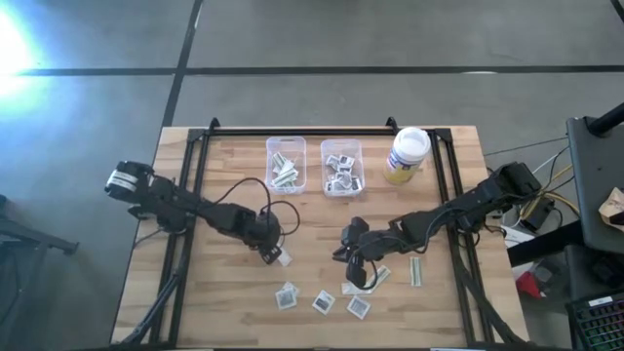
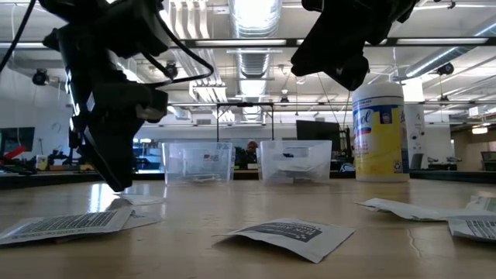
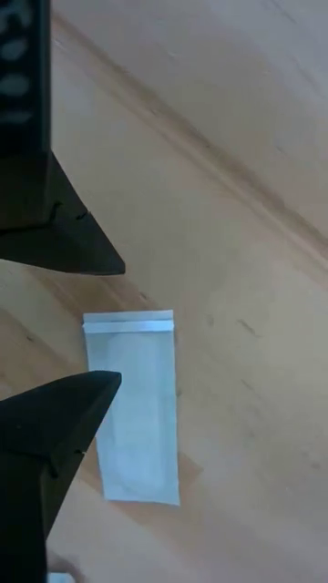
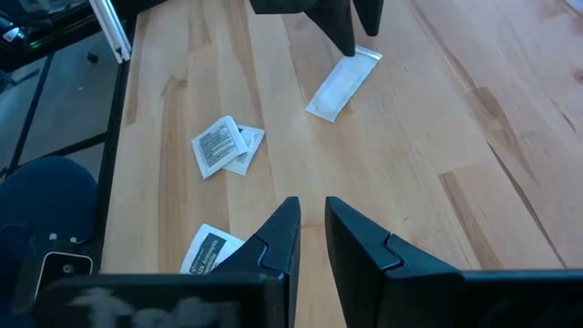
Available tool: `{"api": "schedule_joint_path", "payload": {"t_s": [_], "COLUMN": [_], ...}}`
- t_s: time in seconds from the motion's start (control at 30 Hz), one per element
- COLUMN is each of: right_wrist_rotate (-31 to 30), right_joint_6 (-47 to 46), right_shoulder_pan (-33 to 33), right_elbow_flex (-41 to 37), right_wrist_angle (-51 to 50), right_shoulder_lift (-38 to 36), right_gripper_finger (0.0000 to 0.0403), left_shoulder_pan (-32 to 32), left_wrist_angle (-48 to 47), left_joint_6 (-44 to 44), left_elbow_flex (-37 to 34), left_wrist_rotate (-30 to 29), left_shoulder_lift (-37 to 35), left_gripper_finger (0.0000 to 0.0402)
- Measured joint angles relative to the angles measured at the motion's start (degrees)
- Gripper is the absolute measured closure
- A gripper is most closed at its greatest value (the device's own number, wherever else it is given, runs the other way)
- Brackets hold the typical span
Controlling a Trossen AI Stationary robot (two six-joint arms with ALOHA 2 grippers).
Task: Pick & Place First Aid Supplies
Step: Put the green bandage pack into the left transparent bin
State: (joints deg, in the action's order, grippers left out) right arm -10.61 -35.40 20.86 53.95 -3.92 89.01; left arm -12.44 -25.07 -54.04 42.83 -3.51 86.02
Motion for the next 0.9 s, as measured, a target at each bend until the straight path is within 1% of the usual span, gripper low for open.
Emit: {"api": "schedule_joint_path", "payload": {"t_s": [0.2,0.43,0.57,0.7,0.9], "right_wrist_rotate": [0.0,0.0,0.0,0.0,0.0], "right_joint_6": [0.0,0.0,0.0,0.6,1.4], "right_shoulder_pan": [0.0,0.0,0.0,0.0,0.0], "right_elbow_flex": [0.0,0.0,0.0,0.0,0.0], "right_wrist_angle": [0.0,0.0,0.1,0.1,0.2], "right_shoulder_lift": [0.0,0.0,0.0,0.0,0.0], "right_gripper_finger": [0.035,0.035,0.035,0.0349,0.0351], "left_shoulder_pan": [0.7,1.5,1.7,1.7,1.7], "left_wrist_angle": [0.0,-0.4,-2.3,-4.2,-5.0], "left_joint_6": [0.0,0.1,-0.3,-1.1,0.1], "left_elbow_flex": [0.0,0.5,1.2,1.4,1.3], "left_wrist_rotate": [1.6,2.9,3.0,1.5,0.0], "left_shoulder_lift": [0.8,6.4,7.9,8.2,8.3], "left_gripper_finger": [0.0204,0.0204,0.0207,0.0225,0.0275]}}
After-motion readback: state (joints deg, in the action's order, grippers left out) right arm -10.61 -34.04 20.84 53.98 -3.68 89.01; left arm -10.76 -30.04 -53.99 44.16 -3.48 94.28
